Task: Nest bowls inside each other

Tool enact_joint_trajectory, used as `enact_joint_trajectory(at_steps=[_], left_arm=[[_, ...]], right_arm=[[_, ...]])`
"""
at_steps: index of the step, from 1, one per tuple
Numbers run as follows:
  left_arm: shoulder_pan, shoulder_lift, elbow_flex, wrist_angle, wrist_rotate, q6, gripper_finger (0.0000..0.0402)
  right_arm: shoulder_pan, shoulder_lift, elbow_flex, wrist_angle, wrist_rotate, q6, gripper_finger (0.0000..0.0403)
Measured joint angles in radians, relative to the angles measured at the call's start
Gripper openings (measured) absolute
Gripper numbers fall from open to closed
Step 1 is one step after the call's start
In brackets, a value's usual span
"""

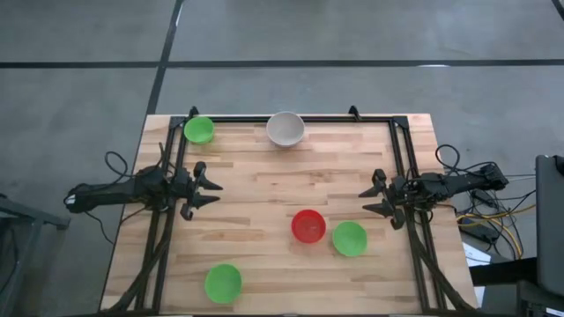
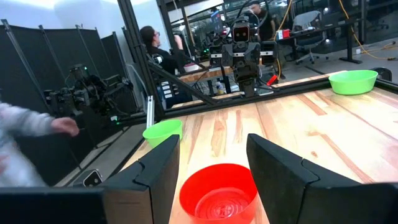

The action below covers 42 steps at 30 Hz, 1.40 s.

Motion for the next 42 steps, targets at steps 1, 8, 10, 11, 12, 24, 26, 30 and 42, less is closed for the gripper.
enact_joint_trajectory(at_steps=[1, 8, 10, 11, 12, 24, 26, 30, 42], left_arm=[[0.000, 0.000, 0.000, 0.000, 0.000, 0.000, 0.0161], [0.000, 0.000, 0.000, 0.000, 0.000, 0.000, 0.0161], [0.000, 0.000, 0.000, -0.001, -0.009, 0.000, 0.0161], [0.000, 0.000, 0.000, -0.002, -0.019, 0.000, 0.0161], [0.000, 0.000, 0.000, -0.003, -0.030, 0.000, 0.0161], [0.000, 0.000, 0.000, -0.002, -0.037, -0.006, 0.0161], [0.001, 0.000, 0.002, -0.003, -0.038, -0.006, 0.0161], [0.001, 0.000, 0.025, -0.011, -0.065, -0.005, 0.0161], [0.001, 0.056, 0.283, -0.357, -0.325, -0.003, 0.0161]], right_arm=[[0.000, 0.000, 0.000, 0.000, 0.000, 0.000, 0.0183], [0.000, 0.000, 0.000, 0.000, 0.000, 0.000, 0.0183], [0.000, 0.000, 0.000, 0.000, 0.000, 0.000, 0.0183], [0.000, 0.000, 0.000, 0.000, 0.000, 0.000, 0.0183], [0.000, 0.000, 0.000, 0.000, 0.000, 0.000, 0.0183], [0.000, 0.000, 0.000, 0.000, 0.000, 0.000, 0.0183], [0.000, 0.000, 0.000, 0.000, 0.000, 0.000, 0.0183], [0.000, 0.000, 0.000, 0.000, 0.000, 0.000, 0.0183], [0.000, 0.000, 0.000, 0.000, 0.000, 0.000, 0.0183]])
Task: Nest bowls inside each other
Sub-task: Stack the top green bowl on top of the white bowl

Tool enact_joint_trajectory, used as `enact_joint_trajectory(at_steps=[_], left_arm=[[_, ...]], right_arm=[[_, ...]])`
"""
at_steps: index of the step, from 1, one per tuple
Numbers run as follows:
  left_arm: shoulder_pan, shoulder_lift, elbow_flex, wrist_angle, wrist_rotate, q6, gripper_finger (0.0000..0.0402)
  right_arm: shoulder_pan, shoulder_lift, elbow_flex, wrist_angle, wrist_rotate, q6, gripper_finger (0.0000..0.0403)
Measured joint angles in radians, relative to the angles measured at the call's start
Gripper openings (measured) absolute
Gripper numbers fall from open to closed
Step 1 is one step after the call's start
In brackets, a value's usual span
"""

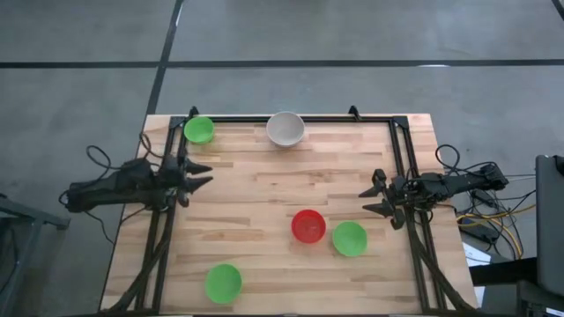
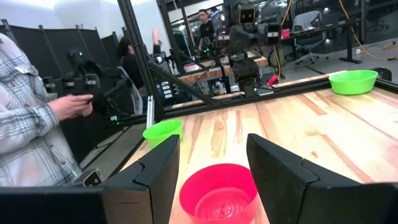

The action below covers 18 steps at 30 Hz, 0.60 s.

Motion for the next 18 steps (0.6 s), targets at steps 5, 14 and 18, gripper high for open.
enact_joint_trajectory(at_steps=[5, 14, 18], left_arm=[[0.000, 0.075, 0.138, -0.131, -0.067, -0.002, 0.0161], [0.000, 0.250, 0.378, -0.419, -0.146, -0.034, 0.0161], [0.000, 0.306, 0.489, -0.563, -0.181, -0.031, 0.0161]], right_arm=[[0.000, 0.000, 0.000, 0.000, 0.000, 0.000, 0.0183], [0.000, 0.000, 0.000, 0.000, 0.000, 0.000, 0.0183], [0.000, 0.000, 0.000, 0.000, 0.000, 0.000, 0.0183]])
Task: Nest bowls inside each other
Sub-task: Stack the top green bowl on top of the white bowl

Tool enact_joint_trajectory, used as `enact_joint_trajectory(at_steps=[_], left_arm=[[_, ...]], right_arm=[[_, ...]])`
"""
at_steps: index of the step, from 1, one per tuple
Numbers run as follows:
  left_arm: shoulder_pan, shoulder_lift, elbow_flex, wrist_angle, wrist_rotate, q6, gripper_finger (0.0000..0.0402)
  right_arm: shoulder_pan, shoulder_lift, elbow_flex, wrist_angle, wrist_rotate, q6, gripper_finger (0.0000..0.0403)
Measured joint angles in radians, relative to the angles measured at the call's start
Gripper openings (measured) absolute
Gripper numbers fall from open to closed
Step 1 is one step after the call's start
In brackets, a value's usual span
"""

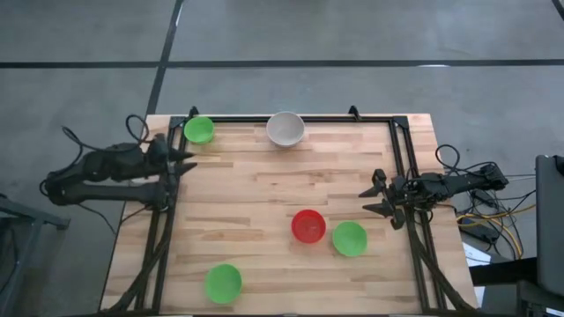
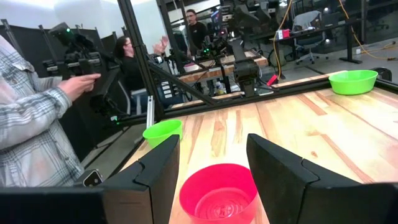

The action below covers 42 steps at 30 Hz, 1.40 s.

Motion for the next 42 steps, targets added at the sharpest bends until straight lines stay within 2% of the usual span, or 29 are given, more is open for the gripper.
enact_joint_trajectory(at_steps=[8, 20, 33, 42], left_arm=[[0.001, 0.033, 0.146, -0.201, -0.032, -0.020, 0.0161], [0.001, 0.014, 0.162, -0.158, 0.045, 0.022, 0.0161], [0.001, 0.070, 0.106, 0.099, 0.183, 0.141, 0.0161], [0.008, 0.142, 0.020, 0.294, 0.264, 0.149, 0.0161]], right_arm=[[0.000, 0.000, 0.000, 0.000, 0.000, 0.000, 0.0183], [0.000, 0.000, 0.000, 0.000, 0.000, 0.000, 0.0183], [0.000, 0.000, 0.000, 0.000, 0.000, 0.000, 0.0183], [0.000, 0.000, 0.000, 0.000, 0.000, 0.000, 0.0183]])
